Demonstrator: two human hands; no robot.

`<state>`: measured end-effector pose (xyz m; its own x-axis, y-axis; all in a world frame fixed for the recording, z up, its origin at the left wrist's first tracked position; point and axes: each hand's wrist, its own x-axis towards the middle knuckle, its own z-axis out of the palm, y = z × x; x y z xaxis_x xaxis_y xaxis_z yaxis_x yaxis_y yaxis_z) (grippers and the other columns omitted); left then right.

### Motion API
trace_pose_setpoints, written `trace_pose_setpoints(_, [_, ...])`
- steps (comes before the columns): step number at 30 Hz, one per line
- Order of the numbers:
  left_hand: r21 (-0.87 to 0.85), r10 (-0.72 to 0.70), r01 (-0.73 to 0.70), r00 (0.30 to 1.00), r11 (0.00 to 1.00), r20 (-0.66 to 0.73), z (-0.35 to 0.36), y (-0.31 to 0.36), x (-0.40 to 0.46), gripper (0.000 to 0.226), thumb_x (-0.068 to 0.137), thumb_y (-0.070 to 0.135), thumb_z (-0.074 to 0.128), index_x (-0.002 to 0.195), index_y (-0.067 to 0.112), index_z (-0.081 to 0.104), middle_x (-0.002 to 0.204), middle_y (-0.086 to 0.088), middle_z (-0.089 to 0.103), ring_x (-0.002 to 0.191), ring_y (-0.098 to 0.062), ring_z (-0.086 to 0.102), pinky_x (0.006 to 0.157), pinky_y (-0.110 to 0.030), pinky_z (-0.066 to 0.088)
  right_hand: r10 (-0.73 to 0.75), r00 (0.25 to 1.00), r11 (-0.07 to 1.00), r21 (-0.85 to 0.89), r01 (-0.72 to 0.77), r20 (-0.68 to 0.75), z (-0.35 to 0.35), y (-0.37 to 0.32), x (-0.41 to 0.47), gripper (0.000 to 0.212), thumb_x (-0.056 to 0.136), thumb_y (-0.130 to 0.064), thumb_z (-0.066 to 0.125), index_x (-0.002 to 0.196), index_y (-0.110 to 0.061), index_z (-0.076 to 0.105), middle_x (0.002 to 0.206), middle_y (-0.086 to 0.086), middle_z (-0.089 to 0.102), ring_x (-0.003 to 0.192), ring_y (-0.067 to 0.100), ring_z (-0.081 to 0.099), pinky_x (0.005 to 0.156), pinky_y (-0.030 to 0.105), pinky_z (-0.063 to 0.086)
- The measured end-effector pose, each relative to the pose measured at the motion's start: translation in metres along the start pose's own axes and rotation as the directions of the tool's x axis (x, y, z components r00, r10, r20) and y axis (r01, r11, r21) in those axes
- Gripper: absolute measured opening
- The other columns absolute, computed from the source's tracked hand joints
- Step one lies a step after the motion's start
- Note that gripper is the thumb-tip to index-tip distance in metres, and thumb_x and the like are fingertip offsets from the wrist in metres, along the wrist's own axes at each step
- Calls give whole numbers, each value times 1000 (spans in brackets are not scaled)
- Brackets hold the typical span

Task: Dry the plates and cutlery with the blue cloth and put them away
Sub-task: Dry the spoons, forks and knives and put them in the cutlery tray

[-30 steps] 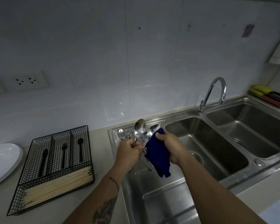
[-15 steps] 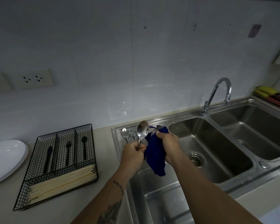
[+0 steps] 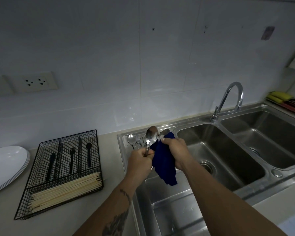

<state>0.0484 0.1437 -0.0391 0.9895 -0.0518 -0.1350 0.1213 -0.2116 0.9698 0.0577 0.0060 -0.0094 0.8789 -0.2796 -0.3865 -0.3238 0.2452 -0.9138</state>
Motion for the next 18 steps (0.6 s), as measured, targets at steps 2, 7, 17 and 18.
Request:
trace_pose_setpoints(2, [-3, 12, -12, 1000, 1000, -3, 1, 2, -1, 18, 94, 5, 59, 82, 8, 72, 82, -8, 73, 80, -21, 70, 77, -35, 60, -45, 999, 998, -37, 45, -2, -1, -1, 1, 9, 87, -3, 64, 97, -5, 65, 91, 18, 70, 76, 29, 67, 65, 38, 56])
trace_pose_setpoints(7, [-1, 15, -15, 991, 1000, -136, -4, 17, 2, 16, 96, 15, 57, 90, 15, 72, 68, -1, 63, 62, -14, 57, 64, -35, 53, -165, 985, 939, -297, 175, 57, -8, -5, 1, 8, 84, -5, 69, 88, -13, 68, 84, 15, 71, 72, 29, 69, 66, 40, 57])
trace_pose_setpoints(17, [106, 93, -80, 987, 991, -129, 0, 45, 13, 13, 85, 10, 69, 79, 22, 66, 72, 5, 65, 63, -7, 60, 45, -4, 38, -132, 959, 839, -487, 244, 252, -7, -14, -9, 9, 80, -12, 71, 90, -10, 72, 84, 14, 75, 77, 33, 73, 77, 51, 61])
trace_pose_setpoints(18, [124, 114, -97, 984, 988, -134, 3, 44, 12, 16, 86, 10, 68, 79, 23, 66, 71, 6, 65, 63, -7, 60, 46, -5, 39, -131, 961, 850, -471, 235, 242, -8, -12, -10, 10, 80, -11, 70, 89, -9, 72, 84, 15, 75, 78, 35, 73, 77, 53, 61])
